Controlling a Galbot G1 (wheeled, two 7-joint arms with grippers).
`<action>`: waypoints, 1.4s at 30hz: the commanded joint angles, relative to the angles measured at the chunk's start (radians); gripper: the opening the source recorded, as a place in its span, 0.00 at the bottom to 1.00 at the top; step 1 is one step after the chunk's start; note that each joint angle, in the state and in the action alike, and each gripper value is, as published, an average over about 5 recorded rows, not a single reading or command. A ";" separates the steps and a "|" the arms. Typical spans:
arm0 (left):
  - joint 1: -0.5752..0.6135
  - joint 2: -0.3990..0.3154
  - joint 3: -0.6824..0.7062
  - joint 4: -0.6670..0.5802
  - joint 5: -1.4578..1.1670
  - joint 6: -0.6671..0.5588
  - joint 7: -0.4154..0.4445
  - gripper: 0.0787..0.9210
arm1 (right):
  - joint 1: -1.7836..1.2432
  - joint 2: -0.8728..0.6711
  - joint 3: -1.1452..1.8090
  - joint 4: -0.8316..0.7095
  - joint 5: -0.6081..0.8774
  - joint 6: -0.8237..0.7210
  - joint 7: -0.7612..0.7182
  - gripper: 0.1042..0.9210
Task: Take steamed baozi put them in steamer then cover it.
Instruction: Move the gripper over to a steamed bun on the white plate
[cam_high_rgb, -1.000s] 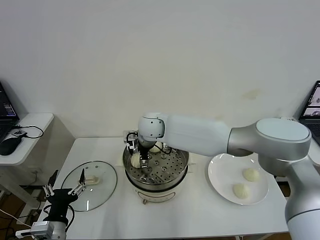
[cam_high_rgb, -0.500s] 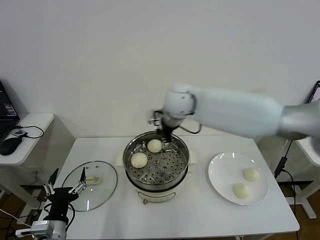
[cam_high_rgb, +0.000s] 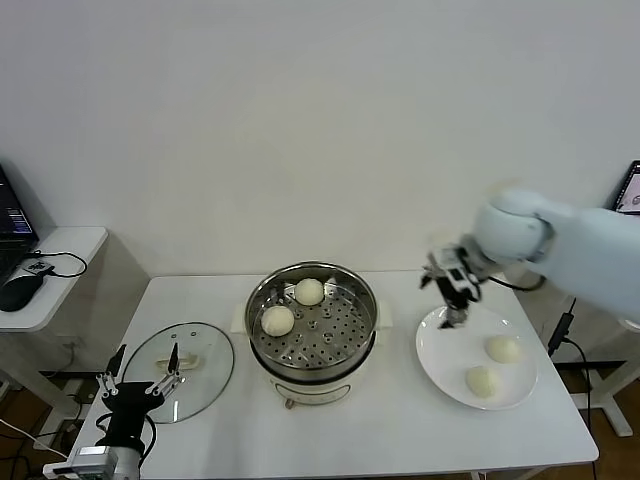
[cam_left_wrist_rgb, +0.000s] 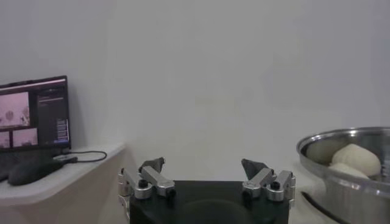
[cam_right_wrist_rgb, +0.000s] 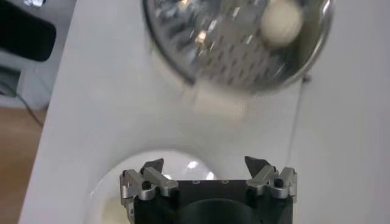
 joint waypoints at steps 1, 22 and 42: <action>0.011 0.000 0.000 0.002 0.012 0.002 0.000 0.88 | -0.513 -0.219 0.375 -0.010 -0.207 0.101 -0.017 0.88; 0.042 -0.015 -0.009 -0.013 0.029 -0.002 0.001 0.88 | -0.853 -0.087 0.636 -0.124 -0.306 0.101 0.039 0.88; 0.035 -0.015 -0.021 -0.007 0.025 -0.003 0.001 0.88 | -0.850 -0.006 0.631 -0.241 -0.327 0.088 0.064 0.84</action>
